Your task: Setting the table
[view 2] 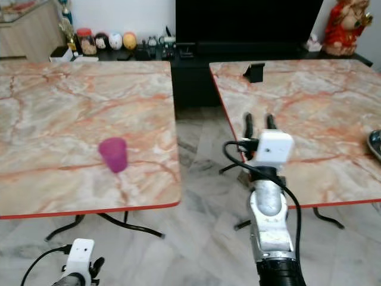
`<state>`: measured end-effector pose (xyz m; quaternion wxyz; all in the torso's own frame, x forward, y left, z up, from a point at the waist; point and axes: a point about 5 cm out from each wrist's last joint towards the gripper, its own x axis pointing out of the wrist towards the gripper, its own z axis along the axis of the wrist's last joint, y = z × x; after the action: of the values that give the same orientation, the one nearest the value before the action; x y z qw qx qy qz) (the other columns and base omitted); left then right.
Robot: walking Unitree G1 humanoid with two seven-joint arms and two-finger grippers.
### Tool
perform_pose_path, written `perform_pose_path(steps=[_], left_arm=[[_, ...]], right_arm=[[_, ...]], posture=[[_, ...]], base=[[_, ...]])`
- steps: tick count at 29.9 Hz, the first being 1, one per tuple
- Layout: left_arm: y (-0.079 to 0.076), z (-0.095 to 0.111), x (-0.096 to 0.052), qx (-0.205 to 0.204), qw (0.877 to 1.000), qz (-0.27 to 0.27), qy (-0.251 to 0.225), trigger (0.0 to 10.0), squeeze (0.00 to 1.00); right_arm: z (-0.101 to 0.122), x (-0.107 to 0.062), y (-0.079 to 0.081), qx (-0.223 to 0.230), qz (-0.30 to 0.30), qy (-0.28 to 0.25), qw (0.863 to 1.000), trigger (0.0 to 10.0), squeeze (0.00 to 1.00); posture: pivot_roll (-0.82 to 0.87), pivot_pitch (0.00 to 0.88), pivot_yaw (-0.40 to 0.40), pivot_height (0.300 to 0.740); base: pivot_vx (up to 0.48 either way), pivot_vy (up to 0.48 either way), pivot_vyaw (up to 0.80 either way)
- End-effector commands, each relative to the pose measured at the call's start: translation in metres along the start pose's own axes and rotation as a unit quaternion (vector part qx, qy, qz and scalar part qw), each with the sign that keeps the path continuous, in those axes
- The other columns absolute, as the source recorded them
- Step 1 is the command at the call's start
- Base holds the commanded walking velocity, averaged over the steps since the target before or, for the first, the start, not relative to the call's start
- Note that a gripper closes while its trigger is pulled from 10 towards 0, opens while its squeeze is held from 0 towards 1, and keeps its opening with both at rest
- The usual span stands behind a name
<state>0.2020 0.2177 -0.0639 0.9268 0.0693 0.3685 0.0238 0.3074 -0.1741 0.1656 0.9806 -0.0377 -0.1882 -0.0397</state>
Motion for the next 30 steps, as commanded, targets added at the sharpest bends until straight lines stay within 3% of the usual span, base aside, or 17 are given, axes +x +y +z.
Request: perform_pose_path(steps=[1,15,21,24,30], left_arm=[[-0.0064,-0.0007,0.0006,-0.003,1.0,-0.008,0.005,10.0,0.0],[-0.0068,-0.001,0.0005,-0.003,1.0,-0.008,0.005,10.0,0.0],[-0.0068,-0.0007,0.0006,-0.003,1.0,-0.008,0.005,10.0,0.0],[-0.0068,-0.0006,0.0006,-0.003,1.0,-0.008,0.004,10.0,0.0],[-0.0075,-0.0006,0.0007,0.001,1.0,-0.009,0.005,10.0,0.0]], right_arm=[[-0.0013,-0.0006,-0.0091,-0.006,-0.011,0.007,1.0,10.0,0.0],[-0.0006,-0.0002,-0.007,-0.015,-0.002,0.007,1.0,10.0,0.0],[-0.0004,-0.0005,-0.0052,-0.014,0.001,0.005,1.0,10.0,0.0],[-0.0013,-0.0005,-0.0061,-0.003,-0.004,0.008,1.0,10.0,0.0],[-0.0023,-0.0001,-0.0069,-0.006,-0.002,0.013,1.0,10.0,0.0]], posture=[[-0.02,0.0,0.0,0.74],[-0.02,0.0,-0.001,0.74],[-0.02,0.0,0.0,0.74],[-0.02,0.0,0.0,0.74],[-0.02,0.0,-0.001,0.74]], base=[[0.0,0.42,0.0],[0.0,0.42,0.0],[0.0,0.42,0.74],[0.0,0.374,0.0],[0.0,0.0,0.0]])
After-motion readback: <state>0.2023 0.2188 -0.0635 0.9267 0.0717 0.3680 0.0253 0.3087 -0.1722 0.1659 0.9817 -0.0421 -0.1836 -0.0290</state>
